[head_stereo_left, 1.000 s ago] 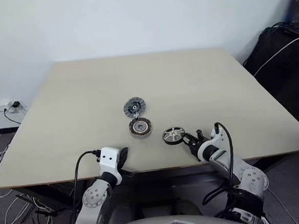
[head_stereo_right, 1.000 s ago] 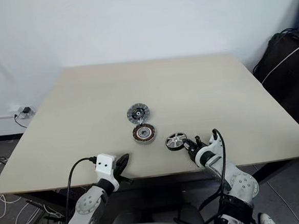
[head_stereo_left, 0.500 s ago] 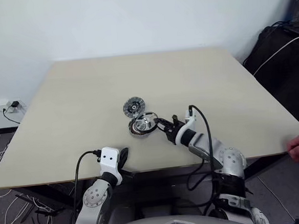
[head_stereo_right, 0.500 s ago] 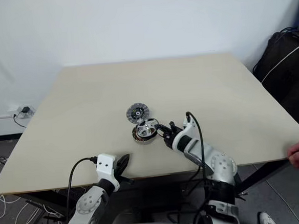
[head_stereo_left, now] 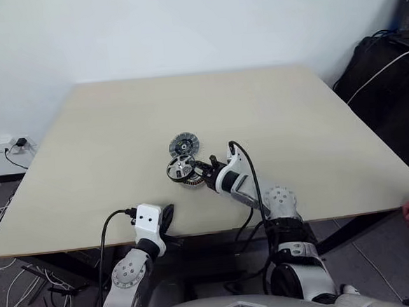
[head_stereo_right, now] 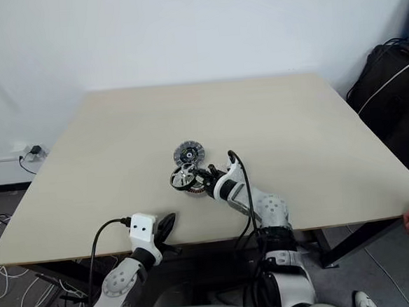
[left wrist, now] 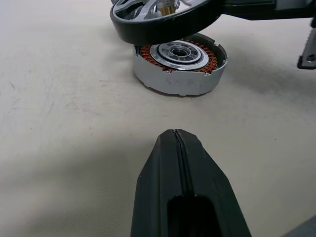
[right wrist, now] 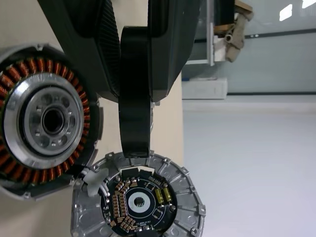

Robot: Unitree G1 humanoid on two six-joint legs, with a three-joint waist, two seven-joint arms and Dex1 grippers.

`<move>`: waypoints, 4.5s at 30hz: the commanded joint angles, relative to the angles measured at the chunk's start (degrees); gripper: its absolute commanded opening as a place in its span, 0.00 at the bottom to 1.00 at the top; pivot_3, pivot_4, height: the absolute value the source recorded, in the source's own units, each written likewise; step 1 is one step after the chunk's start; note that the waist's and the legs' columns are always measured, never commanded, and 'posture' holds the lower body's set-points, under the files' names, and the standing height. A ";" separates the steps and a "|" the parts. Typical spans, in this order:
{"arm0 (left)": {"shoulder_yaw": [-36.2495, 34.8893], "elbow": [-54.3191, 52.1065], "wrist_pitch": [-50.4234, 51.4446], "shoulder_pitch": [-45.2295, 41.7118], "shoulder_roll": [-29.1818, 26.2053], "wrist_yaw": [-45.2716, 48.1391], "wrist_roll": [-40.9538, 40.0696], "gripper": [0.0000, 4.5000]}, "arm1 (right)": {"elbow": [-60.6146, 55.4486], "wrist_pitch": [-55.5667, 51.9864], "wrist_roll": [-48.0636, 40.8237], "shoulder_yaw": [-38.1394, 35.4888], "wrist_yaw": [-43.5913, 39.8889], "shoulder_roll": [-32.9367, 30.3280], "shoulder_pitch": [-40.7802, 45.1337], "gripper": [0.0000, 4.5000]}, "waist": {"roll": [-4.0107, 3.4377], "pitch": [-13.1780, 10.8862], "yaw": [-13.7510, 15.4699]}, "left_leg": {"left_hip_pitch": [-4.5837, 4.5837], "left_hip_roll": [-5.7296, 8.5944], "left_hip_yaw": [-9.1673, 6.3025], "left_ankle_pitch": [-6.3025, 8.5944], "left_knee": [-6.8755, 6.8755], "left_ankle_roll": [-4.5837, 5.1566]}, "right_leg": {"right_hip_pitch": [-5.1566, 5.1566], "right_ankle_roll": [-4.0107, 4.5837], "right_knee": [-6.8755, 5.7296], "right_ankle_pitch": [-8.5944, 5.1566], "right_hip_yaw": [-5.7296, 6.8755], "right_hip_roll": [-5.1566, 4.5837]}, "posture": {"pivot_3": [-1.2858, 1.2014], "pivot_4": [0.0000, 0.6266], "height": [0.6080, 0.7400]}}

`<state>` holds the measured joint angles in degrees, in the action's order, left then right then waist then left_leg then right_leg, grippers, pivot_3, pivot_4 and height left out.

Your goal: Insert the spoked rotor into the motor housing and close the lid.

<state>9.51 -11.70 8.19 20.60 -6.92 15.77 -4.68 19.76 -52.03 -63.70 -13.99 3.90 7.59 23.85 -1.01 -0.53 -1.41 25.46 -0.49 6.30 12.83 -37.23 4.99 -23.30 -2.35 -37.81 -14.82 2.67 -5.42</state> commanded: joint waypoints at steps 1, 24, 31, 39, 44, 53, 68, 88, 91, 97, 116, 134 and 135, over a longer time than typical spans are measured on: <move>-0.39 -3.20 -0.80 -0.26 -0.12 -0.33 -0.27 0.00 | 0.01 1.06 0.89 -1.36 -2.03 0.61 1.77 0.09 | 0.00 0.00 0.02 | 0.00 0.00 0.00 0.00 0.00 0.00 | 0.00 0.00 0.00 0.00 0.00 -0.01 | 0.52 0.00 1.00; 0.05 -3.11 -0.51 -0.85 -0.24 -0.51 -0.46 0.00 | 3.64 1.93 6.89 -5.44 -4.75 1.16 3.20 0.09 | -0.02 0.00 -0.19 | 0.01 0.00 0.02 0.01 0.05 -0.01 | -0.09 0.05 0.00 0.03 -0.07 -0.07 | 0.52 0.00 1.00; 0.16 -3.00 -0.55 -1.06 -0.17 -0.50 -0.52 0.00 | 4.20 2.35 8.48 -6.34 -5.05 1.10 3.47 0.53 | -0.02 0.00 -0.18 | 0.02 0.00 0.03 0.01 0.06 -0.02 | -0.10 0.05 0.00 0.03 -0.08 -0.08 | 0.52 0.00 1.00; 0.43 -2.53 -0.73 -1.26 0.21 -0.57 -0.66 0.00 | -1.51 -0.09 8.08 -8.20 -3.67 -1.21 0.24 0.82 | -0.04 0.02 0.04 | 0.03 0.02 0.04 0.01 0.07 -0.02 | -0.11 0.05 0.01 0.03 -0.07 -0.11 | 0.52 0.00 1.00; 0.79 -2.31 -0.83 -1.23 0.56 -0.63 -0.66 0.00 | -8.53 -2.84 6.34 -9.78 -1.29 -2.93 -3.59 0.82 | -0.05 0.01 0.07 | 0.08 0.03 0.04 0.02 0.09 -0.01 | -0.14 0.05 0.06 0.03 -0.07 -0.14 | 0.52 0.00 1.00; 1.17 -2.02 -0.99 -1.28 0.75 -0.55 -0.63 0.00 | -25.76 -4.10 17.56 4.03 -3.40 -10.70 -15.88 0.68 | -0.08 0.00 -0.12 | 0.09 0.02 0.07 0.01 0.14 0.00 | -0.19 0.10 0.09 -0.01 -0.08 -0.12 | 0.52 0.00 1.00; 1.50 -0.55 -1.59 -2.21 0.79 -0.50 -0.50 0.00 | -26.21 27.07 56.98 36.54 -14.36 -23.52 -15.62 0.00 | 0.42 -0.28 0.14 | 0.07 -0.01 0.07 0.01 -0.03 0.00 | -0.15 0.04 0.05 0.02 0.05 -0.05 | 0.52 0.00 1.00; 0.99 -0.13 -3.16 -2.01 1.11 -1.36 -0.29 0.00 | 4.16 32.99 63.77 32.27 -15.82 -8.08 4.90 0.00 | 0.67 -0.38 -0.01 | 0.03 -0.02 0.18 -0.04 -0.14 -0.08 | -0.10 -0.02 -0.10 0.13 0.18 0.02 | 0.52 0.00 1.00; 0.96 -0.07 -3.26 -1.95 1.14 -1.42 -0.33 0.00 | 5.95 32.15 64.29 32.85 -17.51 -7.65 4.99 0.00 | 0.67 -0.38 -0.02 | 0.02 -0.02 0.21 -0.06 -0.14 -0.10 | -0.10 -0.02 -0.14 0.14 0.17 0.02 | 0.52 0.00 1.00; 0.98 0.01 -3.40 -1.89 1.05 -1.47 -0.42 0.00 | 8.16 26.25 66.47 33.94 -19.42 -7.42 5.00 0.00 | 0.64 -0.15 -0.19 | -0.09 -0.04 0.27 -0.06 -0.14 -0.11 | -0.08 -0.02 -0.20 0.16 0.10 0.03 | 0.52 0.00 1.00; 1.50 1.07 -3.48 -2.18 1.39 -1.15 -0.56 0.00 | -12.87 27.34 75.49 47.27 -41.32 -23.94 5.86 0.49 | 0.51 -0.08 -0.02 | -0.07 -0.06 0.24 -0.06 -0.14 -0.12 | -0.11 0.05 -0.17 0.19 0.02 -0.08 | 0.52 0.00 1.00; 1.56 1.98 -4.92 -1.92 2.91 -2.15 -0.62 0.00 | 2.82 37.13 87.16 57.35 -57.28 -26.36 20.19 0.57 | 0.55 -0.09 0.17 | -0.03 -0.08 0.21 -0.05 -0.21 -0.11 | -0.13 0.10 -0.15 0.22 0.07 -0.15 | 0.52 0.00 1.00; 1.56 2.00 -5.01 -1.88 2.94 -2.20 -0.63 0.00 | 3.51 37.56 87.32 57.23 -57.50 -26.14 20.46 0.57 | 0.55 -0.09 0.15 | -0.03 -0.08 0.21 -0.06 -0.21 -0.11 | -0.13 0.11 -0.16 0.22 0.06 -0.15 | 0.52 0.00 1.00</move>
<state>11.17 -9.11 4.55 19.00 -4.48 13.78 -5.16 23.06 -16.08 22.89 43.95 -53.07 -19.06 42.20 -0.46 -0.63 -1.26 25.43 -0.57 6.50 12.77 -37.43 4.88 -23.43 -2.25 -37.98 -14.59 2.73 -5.57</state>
